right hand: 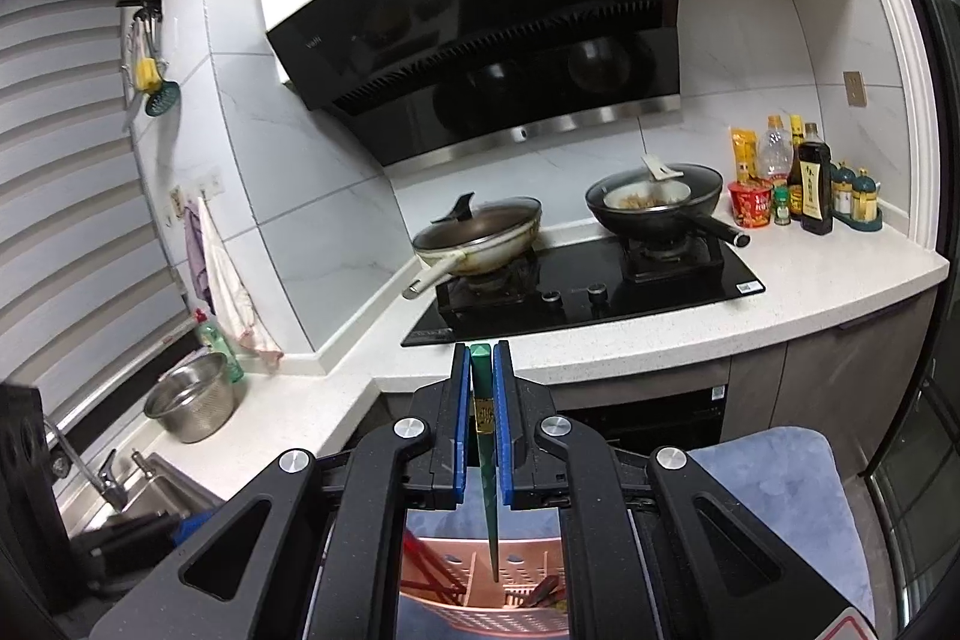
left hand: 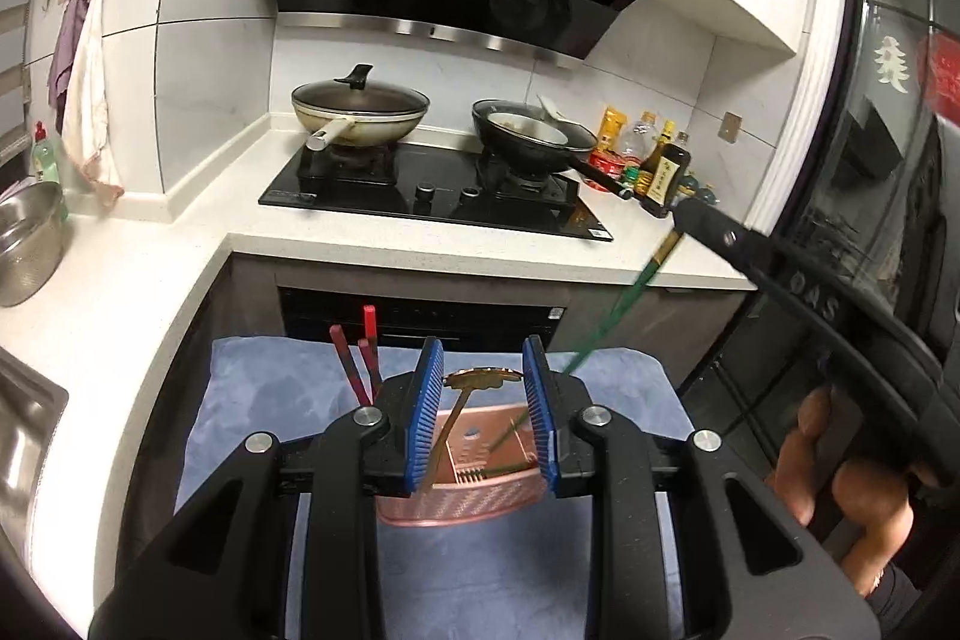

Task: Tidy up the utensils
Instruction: 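Lower the gold spoon and green chopstick into the pink holder with both tools, then open both tools to release the spoon and chopstick into the holder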

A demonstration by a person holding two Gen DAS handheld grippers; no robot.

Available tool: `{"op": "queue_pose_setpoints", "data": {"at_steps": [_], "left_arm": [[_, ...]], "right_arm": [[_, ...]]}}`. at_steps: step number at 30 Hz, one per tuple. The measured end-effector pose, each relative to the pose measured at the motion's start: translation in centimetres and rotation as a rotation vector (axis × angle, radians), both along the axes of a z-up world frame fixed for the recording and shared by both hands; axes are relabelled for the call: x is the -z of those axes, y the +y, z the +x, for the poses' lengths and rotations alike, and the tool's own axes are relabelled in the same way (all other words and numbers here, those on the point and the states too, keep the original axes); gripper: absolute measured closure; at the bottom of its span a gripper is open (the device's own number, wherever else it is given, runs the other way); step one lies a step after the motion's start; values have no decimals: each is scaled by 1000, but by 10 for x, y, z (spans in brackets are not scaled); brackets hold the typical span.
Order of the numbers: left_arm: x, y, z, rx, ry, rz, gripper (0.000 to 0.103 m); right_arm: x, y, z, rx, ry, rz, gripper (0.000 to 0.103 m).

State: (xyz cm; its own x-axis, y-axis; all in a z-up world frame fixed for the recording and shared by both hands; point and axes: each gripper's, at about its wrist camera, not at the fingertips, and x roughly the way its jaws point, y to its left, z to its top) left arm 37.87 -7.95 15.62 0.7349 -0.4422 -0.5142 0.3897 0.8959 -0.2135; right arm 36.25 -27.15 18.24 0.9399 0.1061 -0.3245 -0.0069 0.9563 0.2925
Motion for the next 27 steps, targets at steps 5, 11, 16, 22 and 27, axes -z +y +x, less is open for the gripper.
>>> {"op": "queue_pose_setpoints", "data": {"at_steps": [5, 11, 16, 22, 27], "left_arm": [[16, -3, 21, -21, 22, -20, 76], [47, -7, 37, -31, 79, -10, 76], [65, -8, 43, -54, 106, -1, 76], [65, 0, 42, -127, 85, 17, 50], [60, 3, 33, -141, 67, 51, 50]], "right_arm": [[16, -2, 12, -3, 36, 6, 95], [31, 3, 15, -21, 71, -20, 95], [41, 6, 19, -31, 107, -37, 95], [43, 8, 13, -15, 107, -62, 67], [38, 8, 1, -18, 93, -72, 63]]}}
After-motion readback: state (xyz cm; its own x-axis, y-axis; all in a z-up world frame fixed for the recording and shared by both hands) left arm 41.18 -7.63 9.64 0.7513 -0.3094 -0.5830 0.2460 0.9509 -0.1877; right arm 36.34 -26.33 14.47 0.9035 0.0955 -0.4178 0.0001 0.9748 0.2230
